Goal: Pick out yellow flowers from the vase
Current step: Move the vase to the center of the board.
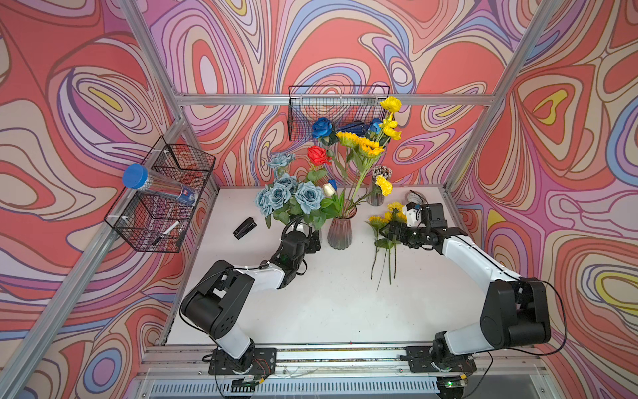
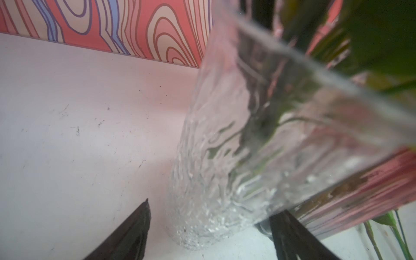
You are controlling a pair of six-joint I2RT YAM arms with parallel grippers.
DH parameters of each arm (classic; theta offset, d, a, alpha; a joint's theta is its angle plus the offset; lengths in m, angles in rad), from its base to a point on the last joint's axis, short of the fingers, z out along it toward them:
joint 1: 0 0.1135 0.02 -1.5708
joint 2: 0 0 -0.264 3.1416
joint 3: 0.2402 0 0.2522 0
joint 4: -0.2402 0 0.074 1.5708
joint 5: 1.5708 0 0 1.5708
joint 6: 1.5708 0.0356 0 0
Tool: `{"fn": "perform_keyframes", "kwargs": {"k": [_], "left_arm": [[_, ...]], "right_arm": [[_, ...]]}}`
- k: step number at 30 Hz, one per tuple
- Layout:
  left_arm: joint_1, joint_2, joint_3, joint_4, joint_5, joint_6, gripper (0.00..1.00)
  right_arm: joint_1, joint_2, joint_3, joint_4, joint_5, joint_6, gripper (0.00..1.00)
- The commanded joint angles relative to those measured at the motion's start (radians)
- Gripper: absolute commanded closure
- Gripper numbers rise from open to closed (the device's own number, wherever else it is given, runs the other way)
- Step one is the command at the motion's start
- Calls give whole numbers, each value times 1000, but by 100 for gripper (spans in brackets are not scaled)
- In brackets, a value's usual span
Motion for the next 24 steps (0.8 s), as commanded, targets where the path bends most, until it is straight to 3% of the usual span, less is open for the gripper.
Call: {"fn": "perform_keyframes", "kwargs": {"k": [1,6,10,16,24], "left_arm": [[13,1,21,-26,-51,16,16],[17,-23,23,-56,-70,20,16],[17,-82,21,-115,4,22,16],[4,-254,-31,-217,145,56,16],[-76,-496,-43,-450,219,76,15]], "right_arm": [[3,-24,-14,4,-7,4,2],[3,-29,-17,4,-12,4,2],[4,-35,-20,1,-11,1,2],[4,-37,-29,14,-13,6,2],[5,-74,-62,88,-38,13,2]]}}
